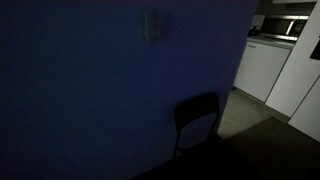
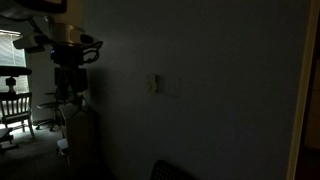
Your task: Turn on the light
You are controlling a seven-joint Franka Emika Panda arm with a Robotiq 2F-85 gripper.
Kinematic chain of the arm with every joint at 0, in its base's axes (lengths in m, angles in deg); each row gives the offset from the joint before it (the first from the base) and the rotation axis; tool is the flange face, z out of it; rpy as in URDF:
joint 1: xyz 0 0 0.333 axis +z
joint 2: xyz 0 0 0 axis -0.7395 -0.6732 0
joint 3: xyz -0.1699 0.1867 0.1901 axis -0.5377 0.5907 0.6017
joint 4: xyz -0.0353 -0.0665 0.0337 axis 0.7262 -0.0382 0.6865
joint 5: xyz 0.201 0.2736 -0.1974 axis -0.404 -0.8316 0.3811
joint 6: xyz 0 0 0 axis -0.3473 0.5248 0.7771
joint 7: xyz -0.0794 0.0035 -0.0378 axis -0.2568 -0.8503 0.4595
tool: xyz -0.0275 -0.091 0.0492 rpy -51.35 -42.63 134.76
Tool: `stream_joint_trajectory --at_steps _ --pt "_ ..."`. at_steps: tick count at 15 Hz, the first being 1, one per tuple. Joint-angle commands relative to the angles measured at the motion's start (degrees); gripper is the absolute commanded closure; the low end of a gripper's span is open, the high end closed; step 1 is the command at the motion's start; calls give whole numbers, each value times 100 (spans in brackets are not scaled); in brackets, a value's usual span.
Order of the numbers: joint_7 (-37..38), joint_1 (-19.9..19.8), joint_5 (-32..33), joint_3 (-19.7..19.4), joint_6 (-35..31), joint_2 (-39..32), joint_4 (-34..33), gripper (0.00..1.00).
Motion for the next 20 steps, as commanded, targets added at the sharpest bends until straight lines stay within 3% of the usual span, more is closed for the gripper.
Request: stream_joint_trajectory --at_steps 1,13,20 --pt "-23 -59 -24 44 14 0 -13 0" --pt "-47 -82 34 35 1 -21 -51 0" --pt "-489 -60 456 77 -92 -803 -775 0"
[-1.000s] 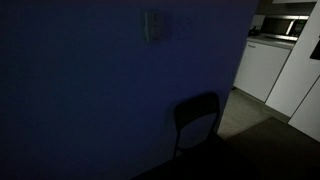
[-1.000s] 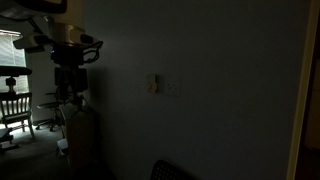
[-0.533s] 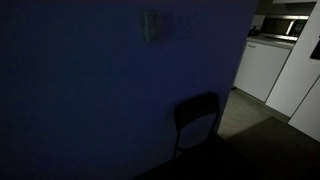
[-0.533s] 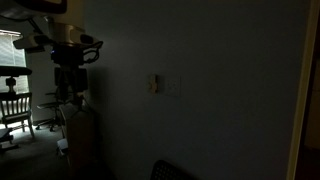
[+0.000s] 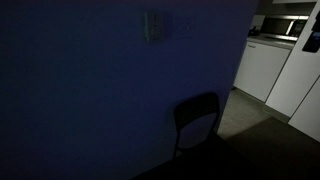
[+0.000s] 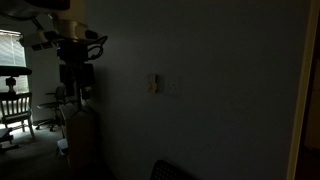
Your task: Turn on the light
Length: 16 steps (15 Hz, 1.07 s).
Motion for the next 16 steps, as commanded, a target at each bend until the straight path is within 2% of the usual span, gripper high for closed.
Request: stream_joint_trajectory --at_steps 1,4,7,8,12,14,16 --pt "-430 -23 316 82 -3 -797 -648 0" --pt "-878 26 843 188 202 -1371 -1178 0" --pt "-1530 89 1094 164 250 -1822 -1658 0" --pt "-1138 78 958 180 36 -1458 -1202 0" --pt "-1382 82 1009 178 82 -1765 -1536 0" --pt "-1481 33 1299 167 -305 -1821 -1406 0" --pt "-1757 9 1680 119 -961 -1914 -1265 0"
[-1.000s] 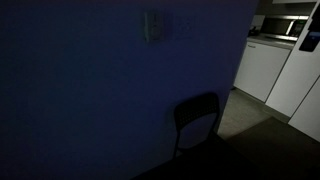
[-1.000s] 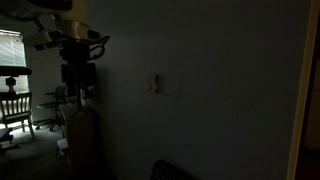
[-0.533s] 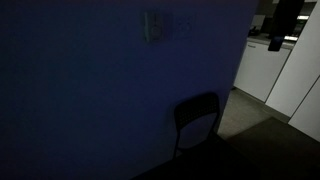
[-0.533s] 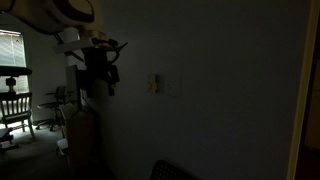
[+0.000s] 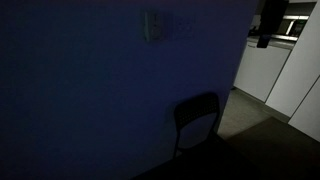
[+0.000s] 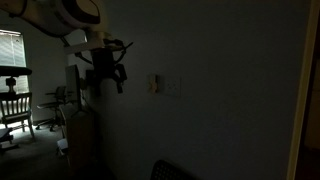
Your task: Turn on the light
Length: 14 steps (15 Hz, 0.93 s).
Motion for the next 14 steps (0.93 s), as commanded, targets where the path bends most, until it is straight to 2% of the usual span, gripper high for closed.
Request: stream_joint_trajectory --at_steps 1,6,11,14 --pt "-421 -67 604 -87 -1105 -210 254 0" --pt "-1099 -86 1099 -213 -2384 -696 237 0" --pt "-1746 -110 1779 -204 -2892 -1131 -91 0" --pt "-1895 -126 2374 -189 -3156 -1393 -299 0"
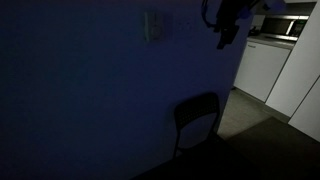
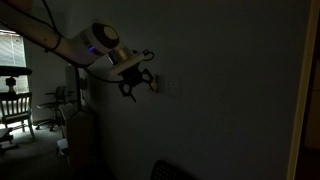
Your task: Turn on the light
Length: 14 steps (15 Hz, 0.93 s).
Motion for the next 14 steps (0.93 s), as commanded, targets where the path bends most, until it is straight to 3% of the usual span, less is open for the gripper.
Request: stream_joint_trajectory --at_steps 1,7,11,14 --pt "-246 -75 631 8 -343 -386 -351 0" --pt "-6 -34 803 29 -332 -320 -346 0" --pt "-201 -74 1101 -12 -668 -539 -537 0" --pt "-537 -109 920 -44 -881 -742 -645 0"
